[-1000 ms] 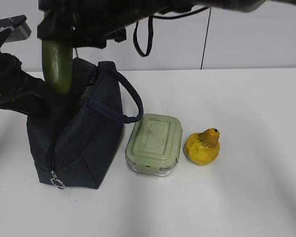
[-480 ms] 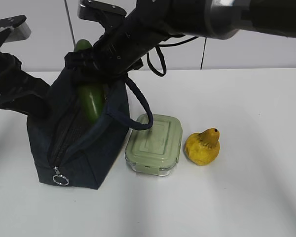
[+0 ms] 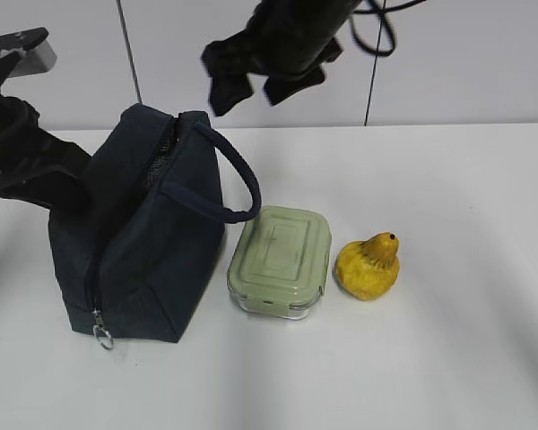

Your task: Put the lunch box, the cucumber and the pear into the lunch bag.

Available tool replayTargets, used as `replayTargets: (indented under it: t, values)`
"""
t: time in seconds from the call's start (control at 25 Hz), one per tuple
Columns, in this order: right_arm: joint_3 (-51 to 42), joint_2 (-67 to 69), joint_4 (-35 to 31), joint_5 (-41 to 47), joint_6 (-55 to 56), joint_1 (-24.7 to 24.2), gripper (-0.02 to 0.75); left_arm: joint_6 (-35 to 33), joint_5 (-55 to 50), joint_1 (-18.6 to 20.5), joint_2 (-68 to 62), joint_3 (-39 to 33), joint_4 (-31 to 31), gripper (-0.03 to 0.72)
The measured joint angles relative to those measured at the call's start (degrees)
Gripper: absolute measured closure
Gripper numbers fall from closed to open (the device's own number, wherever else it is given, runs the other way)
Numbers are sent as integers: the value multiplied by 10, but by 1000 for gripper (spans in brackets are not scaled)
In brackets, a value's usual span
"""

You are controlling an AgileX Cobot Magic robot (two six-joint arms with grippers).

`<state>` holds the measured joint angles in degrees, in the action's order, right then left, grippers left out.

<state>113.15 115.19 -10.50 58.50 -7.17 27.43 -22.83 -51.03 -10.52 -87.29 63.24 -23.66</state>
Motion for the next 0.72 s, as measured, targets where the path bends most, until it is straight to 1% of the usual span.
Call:
replayTargets:
  t: [0.08, 0.12, 0.16, 0.28, 0.4, 0.56, 0.72]
  values:
    - [1, -19, 53, 48, 17, -18, 136, 0, 0, 0, 0, 0, 0, 694]
    - [-2, -23, 68, 73, 20, -25, 146, 0, 0, 0, 0, 0, 0, 694]
    - [-12, -27, 79, 89, 23, -32, 151, 0, 0, 0, 0, 0, 0, 694]
    - [-65, -31, 79, 113, 25, -47, 159, 0, -1, 0, 0, 0, 1, 694]
    - [-143, -43, 73, 102, 26, -57, 162, 0, -4, 0, 0, 0, 1, 694]
    - [-249, -70, 47, 50, 20, -72, 162, 0, -4, 0, 0, 0, 1, 694]
    - [-311, -78, 29, 2, 4, -78, 162, 0, -4, 0, 0, 0, 1, 694]
